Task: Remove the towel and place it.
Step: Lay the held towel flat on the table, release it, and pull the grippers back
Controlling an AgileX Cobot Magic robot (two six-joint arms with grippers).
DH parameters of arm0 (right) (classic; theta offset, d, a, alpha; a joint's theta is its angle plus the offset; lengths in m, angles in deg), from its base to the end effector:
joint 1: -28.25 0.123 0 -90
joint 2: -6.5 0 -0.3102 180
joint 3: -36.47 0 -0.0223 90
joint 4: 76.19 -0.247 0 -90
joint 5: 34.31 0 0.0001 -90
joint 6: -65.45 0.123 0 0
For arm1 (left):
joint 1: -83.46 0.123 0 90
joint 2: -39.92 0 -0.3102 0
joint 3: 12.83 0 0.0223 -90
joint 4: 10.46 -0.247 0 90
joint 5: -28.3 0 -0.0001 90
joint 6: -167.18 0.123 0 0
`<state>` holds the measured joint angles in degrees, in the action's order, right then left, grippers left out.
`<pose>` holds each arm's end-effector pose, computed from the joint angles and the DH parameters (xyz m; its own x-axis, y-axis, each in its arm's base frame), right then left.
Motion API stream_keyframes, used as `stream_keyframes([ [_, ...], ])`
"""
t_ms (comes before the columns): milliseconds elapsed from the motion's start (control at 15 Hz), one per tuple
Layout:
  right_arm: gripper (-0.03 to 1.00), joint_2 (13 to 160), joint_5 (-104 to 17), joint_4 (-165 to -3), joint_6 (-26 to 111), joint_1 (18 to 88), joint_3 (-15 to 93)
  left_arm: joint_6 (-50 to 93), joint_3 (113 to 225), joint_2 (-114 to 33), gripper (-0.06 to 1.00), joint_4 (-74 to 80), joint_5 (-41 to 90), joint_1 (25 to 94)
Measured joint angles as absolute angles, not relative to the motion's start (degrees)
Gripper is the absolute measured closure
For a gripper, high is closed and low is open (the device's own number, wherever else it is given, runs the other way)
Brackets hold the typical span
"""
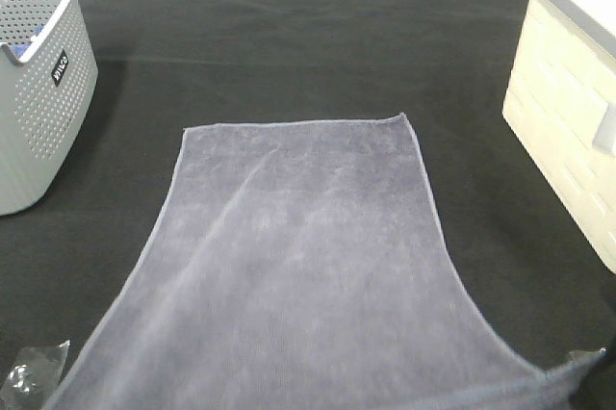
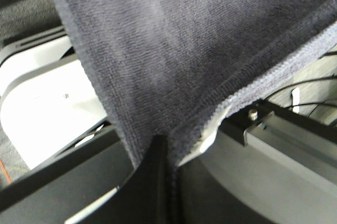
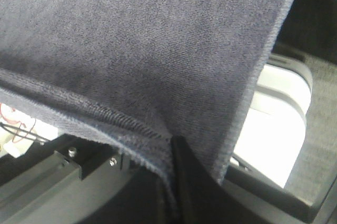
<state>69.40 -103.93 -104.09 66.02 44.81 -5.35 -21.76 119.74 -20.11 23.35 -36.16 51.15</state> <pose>0.0984 0.0856 0.2485 -0.9918 -0.1157 -0.0550 -0.1281 0.8822 0.4531 0.0601 -0.1111 0.2350 -0.9821 0.1879 0.0123 0.1522 0.8308 -0.5354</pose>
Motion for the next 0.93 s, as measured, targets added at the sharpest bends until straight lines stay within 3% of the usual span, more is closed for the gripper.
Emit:
stream_keyframes([
  [267,0.95,70.9,-103.9,-104.4,63.2,44.7,-6.7,-24.1,119.7,-21.1,0.94,22.3,-35.9,49.4],
  [933,0.95,87.7,-103.7,-103.1,54.0,44.6,-6.8,-21.4,125.1,-40.7,0.94,18.3,-36.1,49.4],
])
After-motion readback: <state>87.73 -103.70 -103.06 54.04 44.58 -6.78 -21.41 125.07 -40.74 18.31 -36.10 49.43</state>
